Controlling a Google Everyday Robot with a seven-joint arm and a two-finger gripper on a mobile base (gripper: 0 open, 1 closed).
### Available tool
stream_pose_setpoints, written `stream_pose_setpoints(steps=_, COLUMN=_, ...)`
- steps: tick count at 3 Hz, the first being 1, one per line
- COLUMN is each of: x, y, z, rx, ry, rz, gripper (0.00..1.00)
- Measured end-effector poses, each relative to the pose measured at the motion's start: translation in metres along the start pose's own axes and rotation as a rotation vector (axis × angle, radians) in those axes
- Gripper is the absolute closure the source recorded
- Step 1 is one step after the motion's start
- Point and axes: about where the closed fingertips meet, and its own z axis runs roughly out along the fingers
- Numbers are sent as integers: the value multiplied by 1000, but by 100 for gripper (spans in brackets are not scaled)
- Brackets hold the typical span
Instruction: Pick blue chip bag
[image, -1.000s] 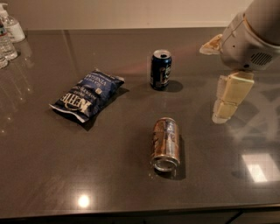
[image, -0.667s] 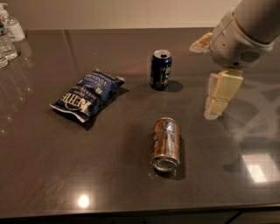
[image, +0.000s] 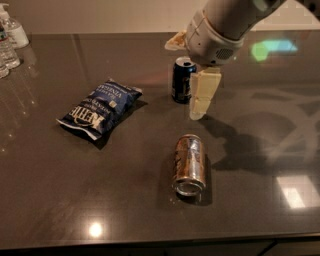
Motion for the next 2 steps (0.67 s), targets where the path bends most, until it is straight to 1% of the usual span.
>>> stream_pose_setpoints(steps=1, x=-25, y=-21, z=22, rx=-10, ry=-34, rz=-90, gripper=0)
stream_pose_setpoints(steps=2, x=-46, y=-36, z=47, rx=-34, ry=-47, rz=-171, gripper=0)
